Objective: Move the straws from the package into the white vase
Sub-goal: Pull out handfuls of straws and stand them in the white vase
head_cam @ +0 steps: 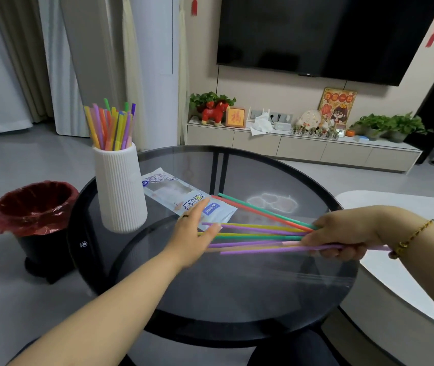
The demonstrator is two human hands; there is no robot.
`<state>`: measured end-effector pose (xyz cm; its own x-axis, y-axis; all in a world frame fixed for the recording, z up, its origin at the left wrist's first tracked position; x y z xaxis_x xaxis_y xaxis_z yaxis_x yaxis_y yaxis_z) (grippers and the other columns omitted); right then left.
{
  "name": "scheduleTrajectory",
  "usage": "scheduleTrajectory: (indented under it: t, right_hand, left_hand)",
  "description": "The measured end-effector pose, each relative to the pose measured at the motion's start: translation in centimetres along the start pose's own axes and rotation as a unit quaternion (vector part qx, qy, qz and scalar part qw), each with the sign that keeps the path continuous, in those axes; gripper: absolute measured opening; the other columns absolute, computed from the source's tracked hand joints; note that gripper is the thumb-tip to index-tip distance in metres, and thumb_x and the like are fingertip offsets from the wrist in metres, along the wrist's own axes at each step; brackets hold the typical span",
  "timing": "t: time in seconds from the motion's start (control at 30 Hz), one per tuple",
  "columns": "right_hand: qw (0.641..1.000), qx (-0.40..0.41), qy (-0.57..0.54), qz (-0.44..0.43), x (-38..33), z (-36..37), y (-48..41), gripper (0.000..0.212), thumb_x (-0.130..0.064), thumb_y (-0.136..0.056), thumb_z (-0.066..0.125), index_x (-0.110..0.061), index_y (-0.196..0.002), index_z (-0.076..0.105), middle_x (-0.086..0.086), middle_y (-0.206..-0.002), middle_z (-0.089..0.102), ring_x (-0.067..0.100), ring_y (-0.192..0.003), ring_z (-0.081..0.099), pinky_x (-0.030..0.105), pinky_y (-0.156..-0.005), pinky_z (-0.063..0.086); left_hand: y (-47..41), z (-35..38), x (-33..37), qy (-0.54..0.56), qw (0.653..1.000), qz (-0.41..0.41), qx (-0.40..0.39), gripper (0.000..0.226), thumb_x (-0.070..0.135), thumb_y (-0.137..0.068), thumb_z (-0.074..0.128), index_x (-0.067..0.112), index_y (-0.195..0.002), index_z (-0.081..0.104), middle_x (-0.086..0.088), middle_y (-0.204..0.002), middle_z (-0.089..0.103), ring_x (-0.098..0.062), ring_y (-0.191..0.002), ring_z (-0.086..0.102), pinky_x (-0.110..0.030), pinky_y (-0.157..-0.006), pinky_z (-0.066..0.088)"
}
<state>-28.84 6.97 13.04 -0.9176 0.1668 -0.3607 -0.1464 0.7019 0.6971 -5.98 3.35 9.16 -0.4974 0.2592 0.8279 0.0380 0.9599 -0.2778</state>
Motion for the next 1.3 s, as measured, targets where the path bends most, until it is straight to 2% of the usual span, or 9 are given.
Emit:
scheduleTrajectory:
  t: [0.2, 0.4, 0.57, 0.7, 0.83, 0.93, 1.03, 1.17, 1.3]
  right_hand:
    - [0.997, -0.02, 0.071, -0.01, -4.3, 1.3, 0.6, 0.023, -0.033, -0.09, 0.049, -0.015, -0.076, 0.055, -0.006, -0.051, 0.047, 0.004, -0.031, 0.037, 0.011, -0.033, 0.031]
    - [0.992, -0.013, 0.116, -0.036, -7.9, 1.3, 0.6, 0.023, -0.031, -0.091, 0.047, -0.014, -0.078, 0.053, -0.003, -0.056, 0.046, 0.003, -0.029, 0.037, 0.011, -0.031, 0.03]
    - [0.967, 0.098, 0.217, -0.089, -11.5, -0.4, 0.3, 0.033, -0.041, -0.088, 0.048, -0.012, -0.093, 0.061, 0.001, -0.067, 0.06, 0.009, -0.048, 0.048, 0.019, -0.048, 0.044]
    - [0.79, 0.464, 0.35, -0.196, -16.0, -5.0, 4.0, 0.051, -0.051, -0.083, 0.048, -0.017, -0.121, 0.052, 0.004, -0.124, 0.058, 0.023, -0.115, 0.048, 0.037, -0.104, 0.027]
    - [0.533, 0.744, 0.088, -0.393, -15.1, -5.7, 11.8, 0.043, -0.03, -0.082, 0.054, 0.0, -0.113, 0.056, 0.017, -0.118, 0.058, 0.029, -0.115, 0.049, 0.038, -0.104, 0.024]
    - [0.655, 0.55, -0.273, -0.441, -13.7, -5.9, 6.5, 0.056, -0.025, -0.084, 0.058, -0.005, -0.131, 0.035, 0.001, -0.119, 0.045, 0.011, -0.108, 0.046, 0.021, -0.098, 0.04]
    - [0.772, 0.273, -0.395, -0.416, -16.2, -2.5, 0.0, 0.045, -0.014, -0.086, 0.057, -0.012, -0.128, 0.041, 0.002, -0.113, 0.054, 0.002, -0.091, 0.057, -0.002, -0.067, 0.046]
    - [0.813, 0.181, -0.339, -0.437, -20.1, 0.0, -2.3, 0.013, -0.01, -0.08, 0.063, -0.023, -0.076, 0.061, -0.003, -0.078, 0.066, -0.002, -0.065, 0.064, 0.008, -0.058, 0.052]
    - [0.811, 0.207, -0.317, -0.446, -22.3, -0.3, -3.2, 0.04, -0.004, -0.081, 0.054, -0.02, -0.045, 0.049, -0.007, -0.037, 0.054, 0.017, -0.049, 0.055, 0.025, -0.056, 0.049]
  left_hand:
    - [1.9, 2.8, 7.6, -0.279, 0.928, 0.239, -0.053, 0.103, 0.049, -0.068, 0.067, 0.027, -0.139, -0.004, 0.012, -0.15, 0.007, -0.003, -0.138, 0.0, -0.01, -0.101, -0.024]
    - [1.1, 1.6, 4.3, -0.29, 0.952, 0.078, -0.062, 0.052, 0.031, -0.081, 0.054, 0.025, -0.129, 0.037, -0.007, -0.125, 0.055, -0.028, -0.112, 0.048, -0.032, -0.087, 0.033]
    - [0.5, 0.4, 3.1, -0.263, 0.961, 0.045, -0.072, 0.024, 0.033, -0.088, 0.047, 0.013, -0.1, 0.053, -0.012, -0.102, 0.064, -0.035, -0.092, 0.056, -0.033, -0.067, 0.037]
    - [0.0, -1.1, 1.9, -0.133, 0.99, 0.008, -0.051, 0.029, 0.032, -0.088, 0.048, 0.023, -0.062, 0.039, 0.003, -0.062, 0.047, -0.024, -0.062, 0.045, -0.029, -0.052, 0.028]
    - [-0.8, -2.9, 0.8, -0.03, 0.999, -0.041, -0.001, 0.031, 0.028, -0.087, 0.05, 0.023, -0.059, 0.038, 0.007, -0.056, 0.036, -0.009, -0.051, 0.032, -0.016, -0.046, 0.027]
    - [-1.5, -3.7, 0.6, 0.077, 0.995, -0.065, 0.016, 0.03, 0.026, -0.085, 0.053, 0.021, -0.058, 0.04, 0.005, -0.052, 0.037, -0.011, -0.048, 0.035, -0.014, -0.046, 0.032]
    - [-1.9, -3.3, 1.2, 0.129, 0.99, -0.056, -0.012, 0.031, 0.022, -0.084, 0.055, 0.02, -0.056, 0.042, 0.003, -0.047, 0.038, -0.004, -0.036, 0.036, -0.011, -0.041, 0.034]
    - [-2.3, -3.0, 0.7, 0.136, 0.988, -0.066, -0.031, 0.032, 0.016, -0.083, 0.054, 0.02, -0.052, 0.045, 0.008, -0.036, 0.042, -0.001, -0.03, 0.038, -0.007, -0.037, 0.035]
    - [-2.7, -3.4, -0.2, 0.157, 0.985, -0.074, -0.011, 0.032, 0.011, -0.083, 0.056, 0.018, -0.053, 0.046, 0.011, -0.027, 0.046, 0.001, -0.029, 0.043, -0.006, -0.037, 0.037]
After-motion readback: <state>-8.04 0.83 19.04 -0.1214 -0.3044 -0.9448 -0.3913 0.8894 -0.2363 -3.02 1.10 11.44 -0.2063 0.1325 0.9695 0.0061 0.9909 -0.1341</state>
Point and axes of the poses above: each hand's wrist, its own y-axis away from the middle knuckle, its own z-axis out of the palm, x = y × z, the point moved 9 cm from there along -y, towards the middle knuckle
